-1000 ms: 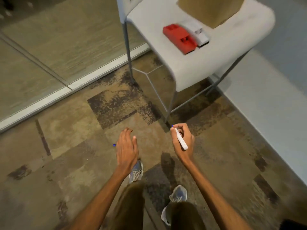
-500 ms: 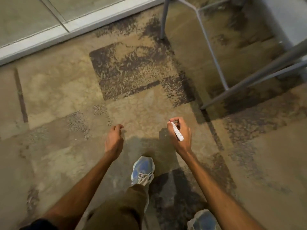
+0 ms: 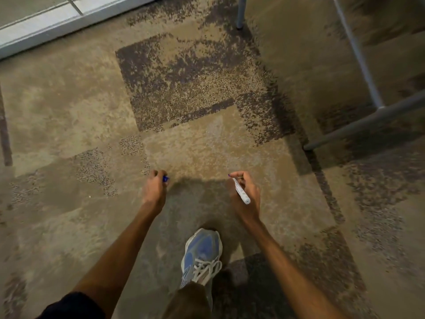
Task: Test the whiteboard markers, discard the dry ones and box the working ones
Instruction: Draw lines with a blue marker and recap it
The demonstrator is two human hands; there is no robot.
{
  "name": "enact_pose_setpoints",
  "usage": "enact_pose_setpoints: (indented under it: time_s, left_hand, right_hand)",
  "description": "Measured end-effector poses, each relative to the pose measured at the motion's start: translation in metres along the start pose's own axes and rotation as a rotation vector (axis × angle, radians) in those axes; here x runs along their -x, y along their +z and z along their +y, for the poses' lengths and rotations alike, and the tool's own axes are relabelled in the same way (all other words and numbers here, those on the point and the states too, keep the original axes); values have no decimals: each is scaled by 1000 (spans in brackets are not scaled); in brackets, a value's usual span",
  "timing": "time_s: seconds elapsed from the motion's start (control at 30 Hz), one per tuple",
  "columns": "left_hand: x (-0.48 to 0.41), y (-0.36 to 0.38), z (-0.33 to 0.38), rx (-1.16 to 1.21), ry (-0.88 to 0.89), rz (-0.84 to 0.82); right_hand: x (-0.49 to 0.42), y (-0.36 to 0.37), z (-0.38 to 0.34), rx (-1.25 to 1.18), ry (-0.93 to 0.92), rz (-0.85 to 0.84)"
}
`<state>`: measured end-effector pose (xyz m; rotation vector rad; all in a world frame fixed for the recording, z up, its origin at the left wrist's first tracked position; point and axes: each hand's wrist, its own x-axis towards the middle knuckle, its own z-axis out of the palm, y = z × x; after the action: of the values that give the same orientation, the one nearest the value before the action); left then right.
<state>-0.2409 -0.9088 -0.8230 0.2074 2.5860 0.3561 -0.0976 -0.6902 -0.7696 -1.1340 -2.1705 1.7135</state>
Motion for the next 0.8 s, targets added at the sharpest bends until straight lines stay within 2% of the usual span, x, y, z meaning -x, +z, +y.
enact_pose_setpoints:
  time_s: [0.13, 0.23, 0.33, 0.47, 0.57, 0.8]
  left_hand:
    - [20, -10, 25, 59, 9, -70]
    - [45, -40, 69, 144, 126, -124]
    - [76, -84, 116, 183, 243, -154]
    - [126, -154, 182, 217, 391, -109]
    - [170, -207, 230, 292, 468, -111]
    - [268, -316, 344, 372, 616, -167]
  right_hand:
    - [2, -20, -27, -27, 43, -8]
    - [13, -43, -67, -60, 51, 2]
    - [29, -72, -114, -94, 93, 56]
    - [60, -126, -187, -178, 89, 130]
    - [85, -172, -242, -241, 68, 185]
    - [145, -278, -366, -397, 170, 330]
